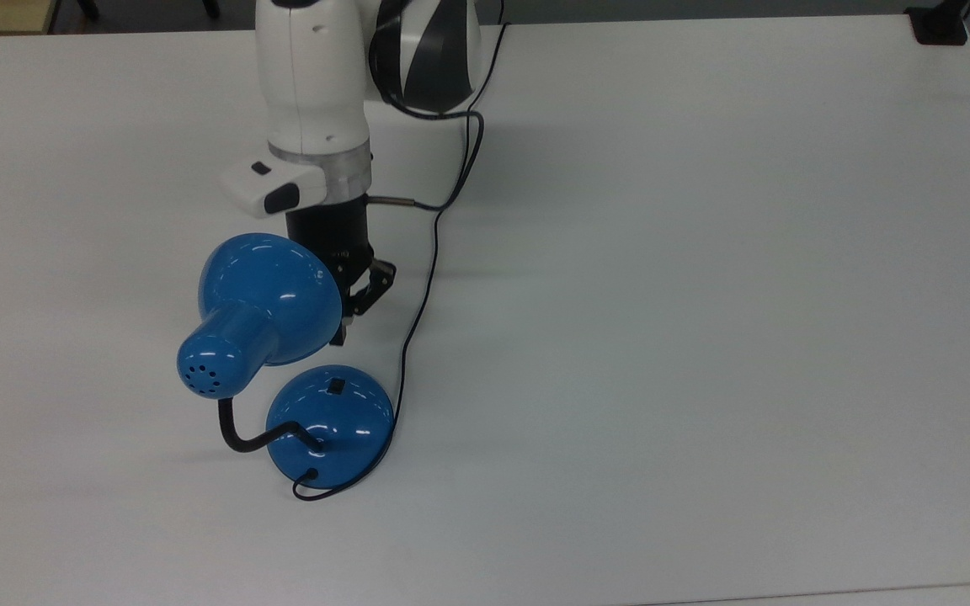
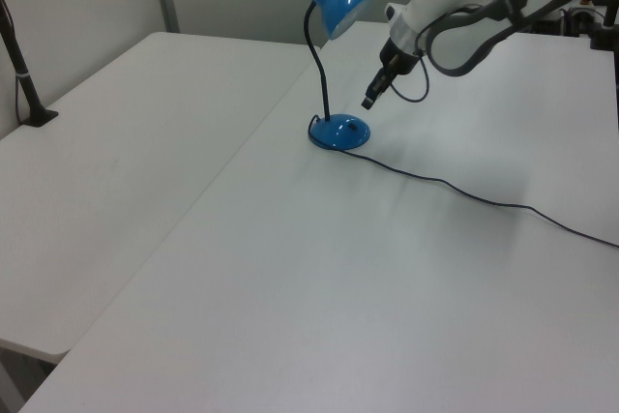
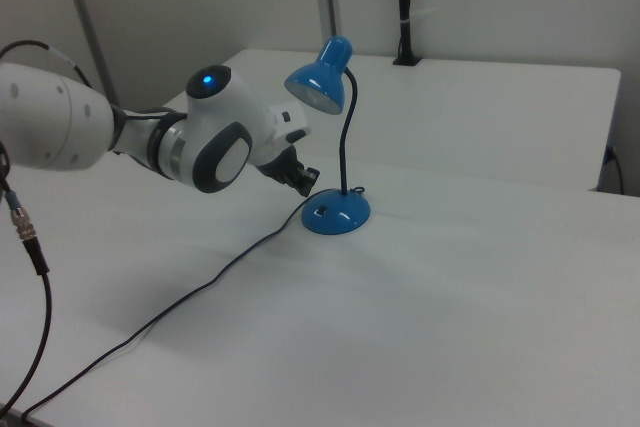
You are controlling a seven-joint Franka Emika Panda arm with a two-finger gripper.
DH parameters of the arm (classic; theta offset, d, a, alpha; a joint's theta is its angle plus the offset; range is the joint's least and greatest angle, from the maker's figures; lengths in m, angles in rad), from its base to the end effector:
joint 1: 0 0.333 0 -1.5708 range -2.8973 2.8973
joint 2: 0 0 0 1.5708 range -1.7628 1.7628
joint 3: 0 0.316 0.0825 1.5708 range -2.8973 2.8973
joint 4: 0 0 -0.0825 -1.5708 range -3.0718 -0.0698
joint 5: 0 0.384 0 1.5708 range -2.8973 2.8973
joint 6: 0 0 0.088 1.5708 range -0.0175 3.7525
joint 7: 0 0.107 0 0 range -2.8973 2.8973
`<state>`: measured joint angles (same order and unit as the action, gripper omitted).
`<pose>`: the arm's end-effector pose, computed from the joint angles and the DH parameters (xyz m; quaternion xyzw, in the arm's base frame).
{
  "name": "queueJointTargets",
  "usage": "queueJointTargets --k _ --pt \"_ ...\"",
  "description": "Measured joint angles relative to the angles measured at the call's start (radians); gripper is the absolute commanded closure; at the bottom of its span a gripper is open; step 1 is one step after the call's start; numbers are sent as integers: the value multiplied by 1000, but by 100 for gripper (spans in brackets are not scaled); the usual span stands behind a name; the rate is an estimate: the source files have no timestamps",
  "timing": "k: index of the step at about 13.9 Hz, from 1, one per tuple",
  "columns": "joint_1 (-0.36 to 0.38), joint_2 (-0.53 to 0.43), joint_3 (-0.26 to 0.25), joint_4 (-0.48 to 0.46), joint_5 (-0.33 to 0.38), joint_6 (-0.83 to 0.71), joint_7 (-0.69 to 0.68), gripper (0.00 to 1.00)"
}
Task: Turn on the lamp
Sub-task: 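Press down on the lamp base switch with the gripper fingers, then lift the gripper up and away from the lit lamp base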
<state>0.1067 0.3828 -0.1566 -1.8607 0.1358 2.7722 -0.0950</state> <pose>0.6752 -0.0296 0.3754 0.9642 -0.0198 0.2644 0.0054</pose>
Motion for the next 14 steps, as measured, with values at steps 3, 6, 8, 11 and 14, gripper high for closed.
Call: queueJointTargets --k 3,6,8,11,14 --pt "-2 80 -1 84 11 0 1 100" --pt "-3 125 -1 121 11 0 3 100" --pt "-2 146 0 131 11 0 3 100" --pt "-1 175 0 149 11 0 3 100" --pt "-2 191 -1 169 11 1 3 100"
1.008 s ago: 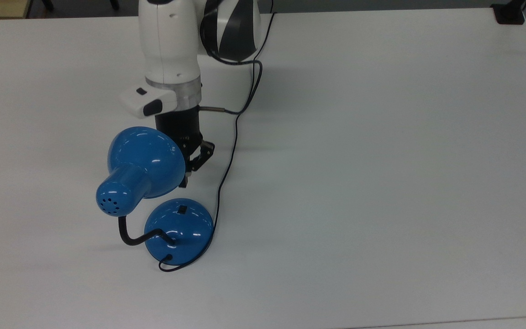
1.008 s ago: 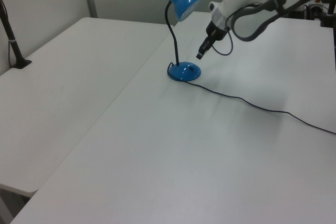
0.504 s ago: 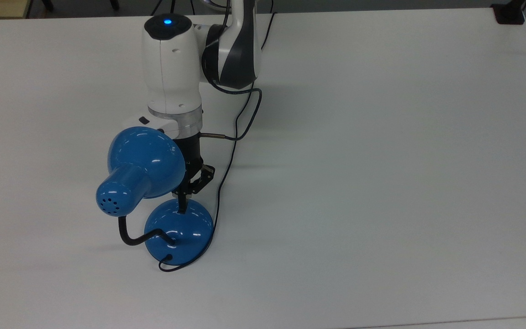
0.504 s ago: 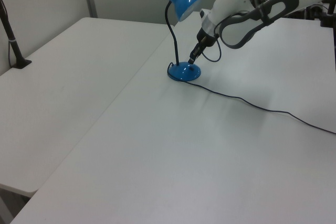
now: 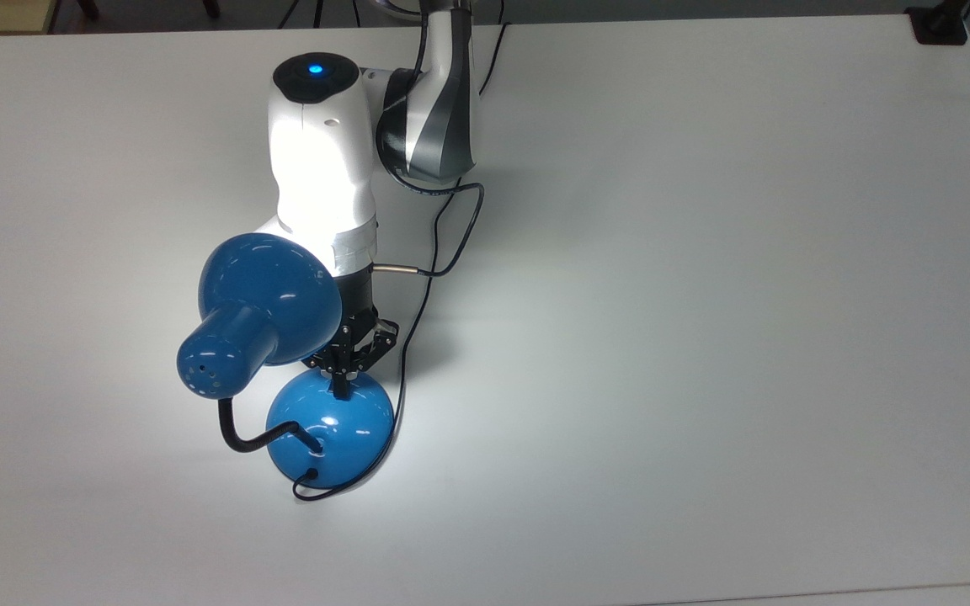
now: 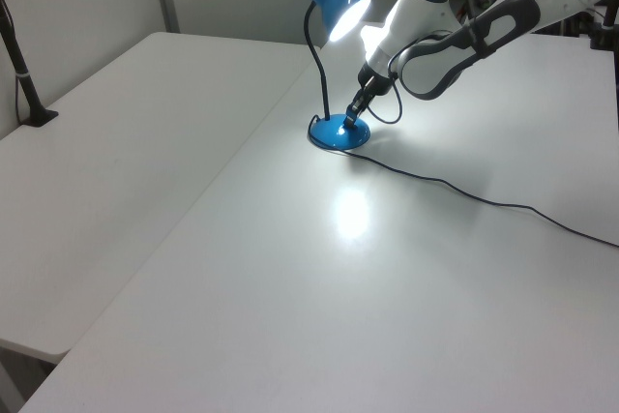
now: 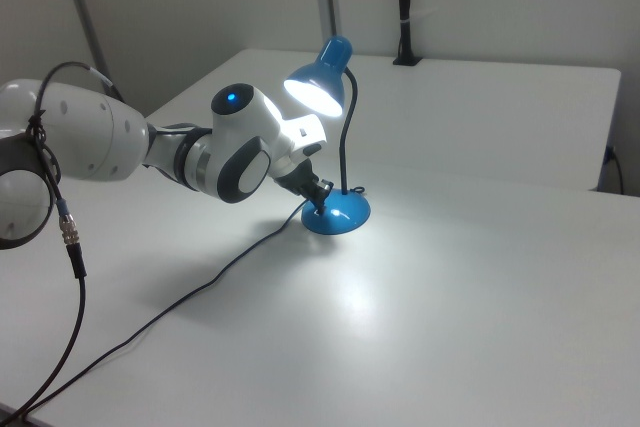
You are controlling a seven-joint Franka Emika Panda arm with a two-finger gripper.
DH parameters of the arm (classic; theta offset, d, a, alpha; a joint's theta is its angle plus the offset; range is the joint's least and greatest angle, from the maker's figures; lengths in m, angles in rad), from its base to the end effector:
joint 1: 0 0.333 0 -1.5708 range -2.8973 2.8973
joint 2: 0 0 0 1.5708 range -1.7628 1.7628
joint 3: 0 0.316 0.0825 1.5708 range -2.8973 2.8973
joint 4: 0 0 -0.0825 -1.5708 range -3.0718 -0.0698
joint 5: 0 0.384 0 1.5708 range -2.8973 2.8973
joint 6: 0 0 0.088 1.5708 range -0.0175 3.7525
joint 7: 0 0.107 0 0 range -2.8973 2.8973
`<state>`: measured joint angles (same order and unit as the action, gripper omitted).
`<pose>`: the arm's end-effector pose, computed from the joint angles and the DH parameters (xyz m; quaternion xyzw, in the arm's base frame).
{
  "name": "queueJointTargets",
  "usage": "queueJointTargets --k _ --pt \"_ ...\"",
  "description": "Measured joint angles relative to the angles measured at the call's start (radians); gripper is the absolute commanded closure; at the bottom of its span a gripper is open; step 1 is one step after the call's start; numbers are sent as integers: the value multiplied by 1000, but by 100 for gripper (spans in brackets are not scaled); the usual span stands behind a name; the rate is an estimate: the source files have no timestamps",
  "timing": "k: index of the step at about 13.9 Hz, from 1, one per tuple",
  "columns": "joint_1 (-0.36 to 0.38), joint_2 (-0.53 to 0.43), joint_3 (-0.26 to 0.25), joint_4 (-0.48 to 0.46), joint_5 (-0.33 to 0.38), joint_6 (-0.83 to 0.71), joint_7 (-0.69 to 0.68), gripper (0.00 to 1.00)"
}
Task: Turn on the lamp
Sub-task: 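Lift the gripper up and away from the lit lamp base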
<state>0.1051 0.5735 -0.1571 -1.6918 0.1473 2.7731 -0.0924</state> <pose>0.7168 -0.0266 0.3249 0.9666 -0.0173 0.2552 0.0132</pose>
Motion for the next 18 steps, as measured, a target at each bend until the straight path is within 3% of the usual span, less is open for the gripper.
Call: queueJointTargets --k 8,12,15,16,17,18 --pt "0 -1 -2 22 0 1 0 100" --pt "-3 -98 -4 -20 0 -43 0 95" --pt "-2 -250 -3 -112 0 -244 0 75" --pt "-1 -297 -3 -127 0 -343 0 62" --pt "0 -346 -3 -135 0 -445 0 43" --pt "0 -392 -3 -141 0 -534 0 0"
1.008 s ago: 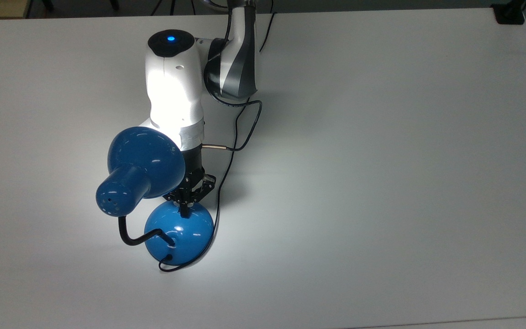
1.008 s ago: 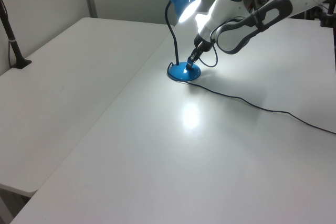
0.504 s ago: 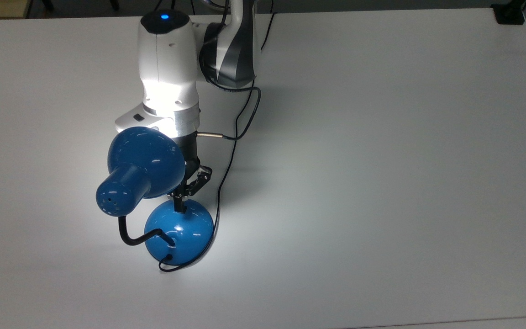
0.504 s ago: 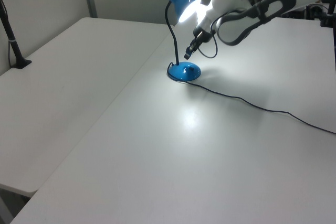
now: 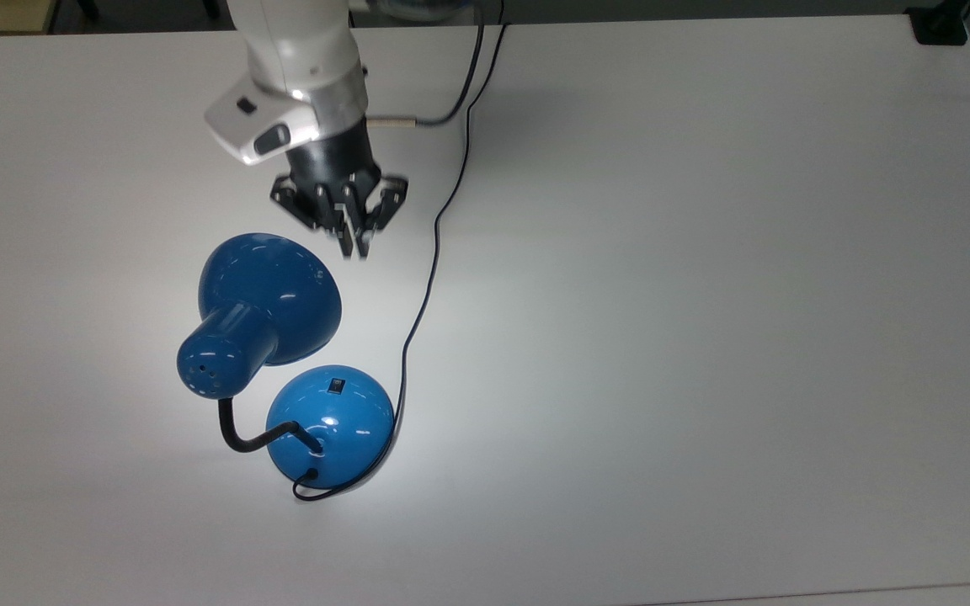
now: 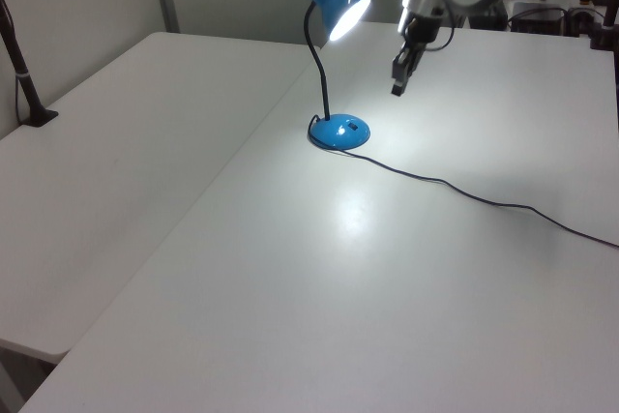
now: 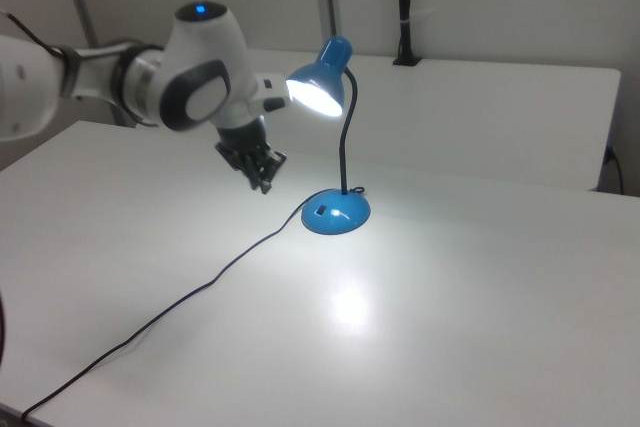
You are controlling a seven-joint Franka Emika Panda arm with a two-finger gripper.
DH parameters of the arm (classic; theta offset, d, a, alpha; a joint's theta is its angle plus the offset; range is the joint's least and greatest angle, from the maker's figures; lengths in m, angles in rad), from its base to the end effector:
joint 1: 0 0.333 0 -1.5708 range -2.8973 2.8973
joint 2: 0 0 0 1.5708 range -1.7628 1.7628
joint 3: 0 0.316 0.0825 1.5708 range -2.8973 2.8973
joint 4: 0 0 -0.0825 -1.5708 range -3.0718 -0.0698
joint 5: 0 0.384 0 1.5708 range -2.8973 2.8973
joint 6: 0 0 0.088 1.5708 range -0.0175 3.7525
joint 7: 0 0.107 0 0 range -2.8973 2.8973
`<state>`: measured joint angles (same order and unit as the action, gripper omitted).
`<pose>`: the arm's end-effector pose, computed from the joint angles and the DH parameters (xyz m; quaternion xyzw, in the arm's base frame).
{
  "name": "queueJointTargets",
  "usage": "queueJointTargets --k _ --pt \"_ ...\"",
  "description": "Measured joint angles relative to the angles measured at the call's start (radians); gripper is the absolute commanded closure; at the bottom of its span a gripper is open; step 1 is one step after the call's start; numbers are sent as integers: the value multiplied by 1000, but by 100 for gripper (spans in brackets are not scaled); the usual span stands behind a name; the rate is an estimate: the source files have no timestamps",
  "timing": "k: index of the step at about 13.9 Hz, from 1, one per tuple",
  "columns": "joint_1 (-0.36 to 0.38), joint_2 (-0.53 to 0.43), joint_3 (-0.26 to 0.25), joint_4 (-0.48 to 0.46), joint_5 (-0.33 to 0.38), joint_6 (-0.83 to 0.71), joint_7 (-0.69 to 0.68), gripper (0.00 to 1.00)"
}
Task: Turn on the lamp
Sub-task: 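Lift the gripper up and away from the lit lamp base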
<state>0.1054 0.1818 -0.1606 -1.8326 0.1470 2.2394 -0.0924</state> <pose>0.6296 -0.0253 0.4555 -0.9922 0.0173 -0.1168 0.0397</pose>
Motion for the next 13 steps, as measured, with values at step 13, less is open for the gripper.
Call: queueJointTargets --k 13 --pt "17 -227 -58 13 -131 -510 83 0"
